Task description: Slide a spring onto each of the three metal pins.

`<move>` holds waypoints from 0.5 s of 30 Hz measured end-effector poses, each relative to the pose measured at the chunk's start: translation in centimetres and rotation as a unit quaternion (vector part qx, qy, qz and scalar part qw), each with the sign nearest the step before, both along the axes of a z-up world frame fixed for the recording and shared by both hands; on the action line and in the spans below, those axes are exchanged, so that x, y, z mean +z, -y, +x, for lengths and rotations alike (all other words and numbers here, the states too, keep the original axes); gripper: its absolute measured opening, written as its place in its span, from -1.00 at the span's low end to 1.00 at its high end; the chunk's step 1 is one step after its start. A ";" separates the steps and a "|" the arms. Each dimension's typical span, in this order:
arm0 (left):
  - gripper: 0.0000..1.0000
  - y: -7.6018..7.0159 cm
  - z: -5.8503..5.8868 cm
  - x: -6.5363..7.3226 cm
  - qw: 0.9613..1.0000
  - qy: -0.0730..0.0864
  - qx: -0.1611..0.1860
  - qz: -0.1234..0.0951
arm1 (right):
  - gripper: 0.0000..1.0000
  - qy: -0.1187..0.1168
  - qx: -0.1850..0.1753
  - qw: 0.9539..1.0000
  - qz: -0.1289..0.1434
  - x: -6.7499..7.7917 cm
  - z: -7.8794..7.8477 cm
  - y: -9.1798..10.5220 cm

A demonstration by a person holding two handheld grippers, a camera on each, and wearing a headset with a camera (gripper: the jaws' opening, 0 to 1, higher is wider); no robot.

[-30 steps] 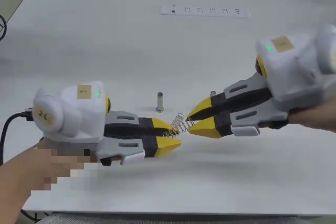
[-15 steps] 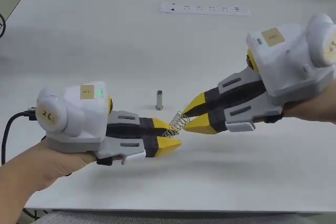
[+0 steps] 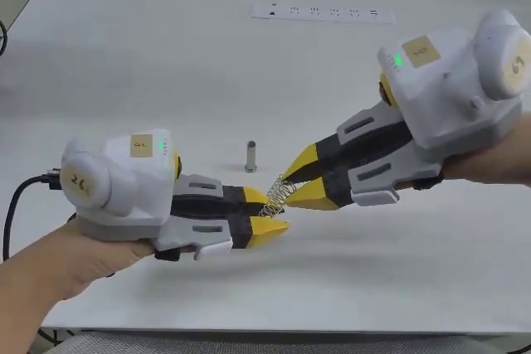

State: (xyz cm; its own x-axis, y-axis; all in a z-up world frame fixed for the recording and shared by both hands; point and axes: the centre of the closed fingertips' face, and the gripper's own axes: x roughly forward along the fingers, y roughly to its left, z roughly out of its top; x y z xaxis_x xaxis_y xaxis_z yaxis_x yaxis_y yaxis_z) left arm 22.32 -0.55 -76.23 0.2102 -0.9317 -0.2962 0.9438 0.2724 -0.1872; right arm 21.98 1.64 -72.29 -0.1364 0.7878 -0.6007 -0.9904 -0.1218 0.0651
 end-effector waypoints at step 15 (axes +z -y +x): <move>-0.98 -0.2 1.2 1.2 0.997 0.074 -0.020 -0.013 | -0.83 0.027 0.008 1.000 -0.014 0.7 0.9 -0.6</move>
